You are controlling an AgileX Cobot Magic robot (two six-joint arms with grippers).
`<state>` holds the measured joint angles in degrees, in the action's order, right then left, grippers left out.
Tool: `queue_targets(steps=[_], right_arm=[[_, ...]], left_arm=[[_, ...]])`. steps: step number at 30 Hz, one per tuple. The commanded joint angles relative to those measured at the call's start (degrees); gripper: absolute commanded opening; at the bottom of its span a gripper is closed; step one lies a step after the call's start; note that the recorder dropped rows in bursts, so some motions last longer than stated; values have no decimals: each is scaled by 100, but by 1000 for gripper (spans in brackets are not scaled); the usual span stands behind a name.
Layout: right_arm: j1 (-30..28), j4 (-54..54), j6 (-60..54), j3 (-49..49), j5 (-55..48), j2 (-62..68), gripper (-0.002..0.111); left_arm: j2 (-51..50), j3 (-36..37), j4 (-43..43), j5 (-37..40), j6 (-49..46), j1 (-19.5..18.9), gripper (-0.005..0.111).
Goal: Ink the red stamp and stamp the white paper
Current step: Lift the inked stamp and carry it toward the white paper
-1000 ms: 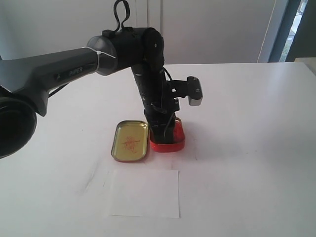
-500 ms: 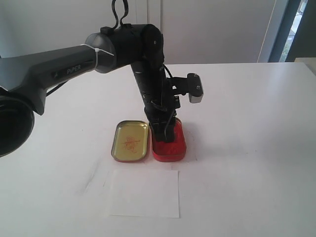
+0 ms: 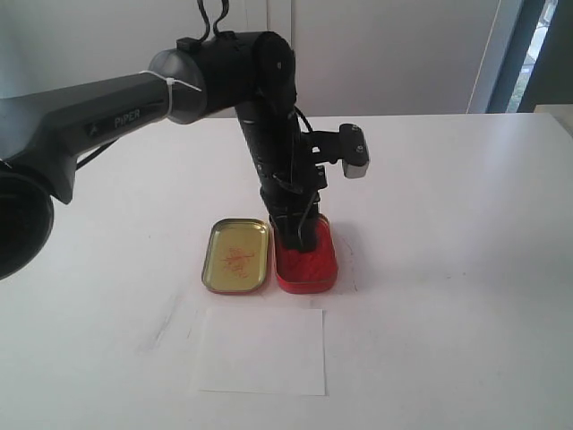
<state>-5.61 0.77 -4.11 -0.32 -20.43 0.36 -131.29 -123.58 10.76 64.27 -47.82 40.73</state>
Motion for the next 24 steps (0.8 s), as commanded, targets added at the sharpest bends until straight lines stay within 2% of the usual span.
queue_targets(steps=[1, 8, 24], right_arm=[[-18, -47, 1, 32, 81, -36, 0], [-18, -47, 1, 32, 81, -36, 0], [-18, -47, 1, 32, 81, -36, 0]], left_arm=[[270, -49, 52, 190, 160, -3, 0], [489, -49, -281, 569, 405, -13, 0], [672, -39, -234, 569, 815, -203, 0]])
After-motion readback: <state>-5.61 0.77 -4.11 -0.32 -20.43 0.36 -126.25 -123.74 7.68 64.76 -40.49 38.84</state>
